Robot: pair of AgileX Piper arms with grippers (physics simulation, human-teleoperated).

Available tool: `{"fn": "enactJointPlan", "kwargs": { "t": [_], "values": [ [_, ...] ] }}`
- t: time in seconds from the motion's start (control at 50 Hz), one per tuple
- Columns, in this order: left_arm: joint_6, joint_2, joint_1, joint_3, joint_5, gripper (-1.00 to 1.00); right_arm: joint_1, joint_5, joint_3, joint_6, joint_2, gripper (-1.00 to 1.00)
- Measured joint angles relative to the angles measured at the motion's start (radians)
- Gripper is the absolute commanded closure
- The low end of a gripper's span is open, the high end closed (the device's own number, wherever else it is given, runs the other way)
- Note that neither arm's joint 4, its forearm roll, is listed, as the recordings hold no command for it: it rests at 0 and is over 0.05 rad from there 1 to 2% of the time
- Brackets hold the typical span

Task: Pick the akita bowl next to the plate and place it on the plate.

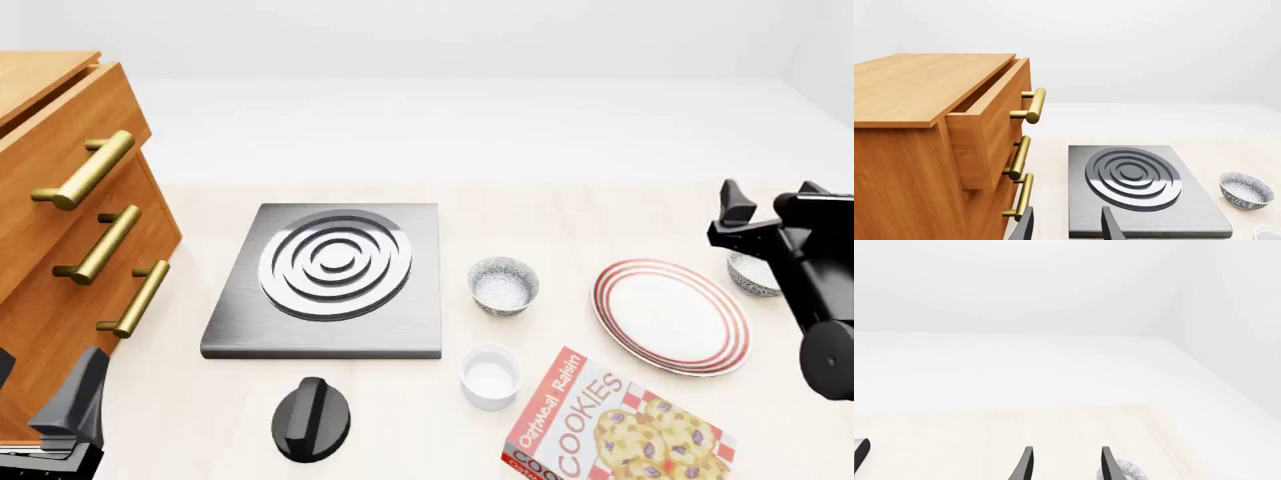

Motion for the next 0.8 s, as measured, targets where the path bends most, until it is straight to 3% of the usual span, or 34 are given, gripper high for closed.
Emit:
{"fn": "enactJointPlan", "kwargs": {
  "t": [0.8],
  "values": [
    [0.0,0.0,0.0,0.0,0.0,-1.0,-0.071,0.022,-0.093,-0.003,0.091,-1.0]
  ]
}}
